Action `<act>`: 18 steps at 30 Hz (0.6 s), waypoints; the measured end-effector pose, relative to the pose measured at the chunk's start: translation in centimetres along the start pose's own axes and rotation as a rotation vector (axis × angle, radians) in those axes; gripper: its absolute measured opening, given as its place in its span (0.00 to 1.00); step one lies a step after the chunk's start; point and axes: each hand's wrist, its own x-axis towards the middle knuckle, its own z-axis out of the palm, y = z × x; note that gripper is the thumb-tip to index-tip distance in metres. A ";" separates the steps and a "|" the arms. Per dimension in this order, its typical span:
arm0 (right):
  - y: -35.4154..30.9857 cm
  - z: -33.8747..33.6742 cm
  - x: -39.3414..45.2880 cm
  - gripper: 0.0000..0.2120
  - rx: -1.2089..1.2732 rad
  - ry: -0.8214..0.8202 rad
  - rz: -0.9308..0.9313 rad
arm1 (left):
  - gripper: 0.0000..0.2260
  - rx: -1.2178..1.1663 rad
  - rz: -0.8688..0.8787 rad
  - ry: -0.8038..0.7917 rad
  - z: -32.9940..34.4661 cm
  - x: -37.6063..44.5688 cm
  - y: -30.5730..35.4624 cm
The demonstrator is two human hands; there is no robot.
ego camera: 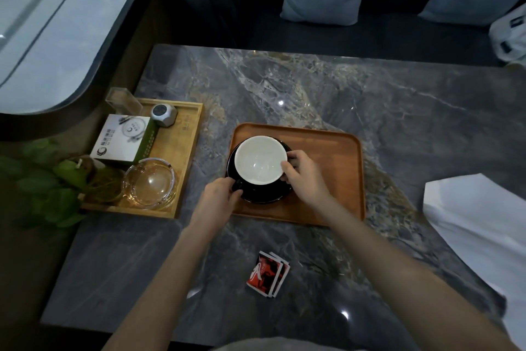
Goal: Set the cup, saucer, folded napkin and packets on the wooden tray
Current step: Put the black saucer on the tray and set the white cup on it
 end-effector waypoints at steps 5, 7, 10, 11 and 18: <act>-0.2 -1.6 -0.1 0.13 -0.193 -0.064 -0.023 | 0.09 0.137 0.048 -0.014 -0.9 0.4 0.9; -0.3 -2.6 -0.4 0.10 -0.267 -0.120 -0.066 | 0.10 0.179 0.063 0.029 -1.4 0.4 1.8; -0.2 -4.6 -1.1 0.10 -0.373 -0.164 -0.151 | 0.11 0.211 0.063 0.134 -1.8 0.0 3.8; -0.2 -5.4 -1.5 0.10 -0.408 -0.165 -0.174 | 0.12 0.222 0.067 0.163 -1.8 -0.3 4.6; 2.3 -13.5 -4.4 0.09 -0.482 -0.050 -0.295 | 0.10 0.207 0.176 0.223 1.5 -2.1 12.9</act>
